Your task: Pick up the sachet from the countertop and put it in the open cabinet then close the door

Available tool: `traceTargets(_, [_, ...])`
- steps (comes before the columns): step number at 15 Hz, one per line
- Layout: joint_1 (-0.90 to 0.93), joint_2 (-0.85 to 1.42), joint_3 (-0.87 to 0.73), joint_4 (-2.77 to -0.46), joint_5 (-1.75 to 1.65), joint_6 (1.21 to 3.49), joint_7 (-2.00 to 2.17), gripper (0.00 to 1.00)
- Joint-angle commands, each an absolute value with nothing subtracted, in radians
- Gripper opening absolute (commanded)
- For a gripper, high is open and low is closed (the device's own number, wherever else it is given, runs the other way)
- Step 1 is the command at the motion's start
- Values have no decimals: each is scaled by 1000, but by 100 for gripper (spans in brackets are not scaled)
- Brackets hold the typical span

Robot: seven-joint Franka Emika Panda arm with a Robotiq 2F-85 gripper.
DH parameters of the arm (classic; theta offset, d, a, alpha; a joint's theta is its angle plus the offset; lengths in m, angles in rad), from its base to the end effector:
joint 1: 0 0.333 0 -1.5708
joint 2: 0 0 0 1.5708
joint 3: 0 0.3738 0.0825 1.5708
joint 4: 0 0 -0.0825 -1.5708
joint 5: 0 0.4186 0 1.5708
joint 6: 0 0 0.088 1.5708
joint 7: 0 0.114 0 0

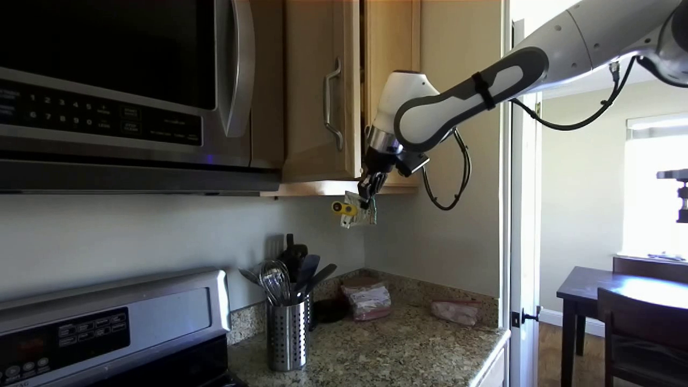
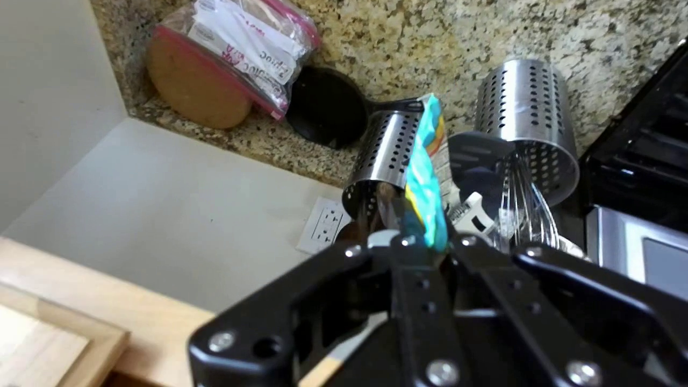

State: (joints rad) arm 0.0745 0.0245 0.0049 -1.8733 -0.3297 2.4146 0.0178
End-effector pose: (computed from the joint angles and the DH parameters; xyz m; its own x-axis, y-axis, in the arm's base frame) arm 0.6458 0.0481 0.5932 0.8376 0.2923 0.4614 0.1638 -0.9403 0.2983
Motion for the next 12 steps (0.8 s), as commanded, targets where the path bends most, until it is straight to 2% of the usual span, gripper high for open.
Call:
traceTargets(1, [64,-22,15,-1829,-390,2361,94,6])
traceTargets(8, [60,-57,28,-1719,-432,2294,155,7])
traceTargets(12, [57,-5,31,-1665,-464,2347,181,6])
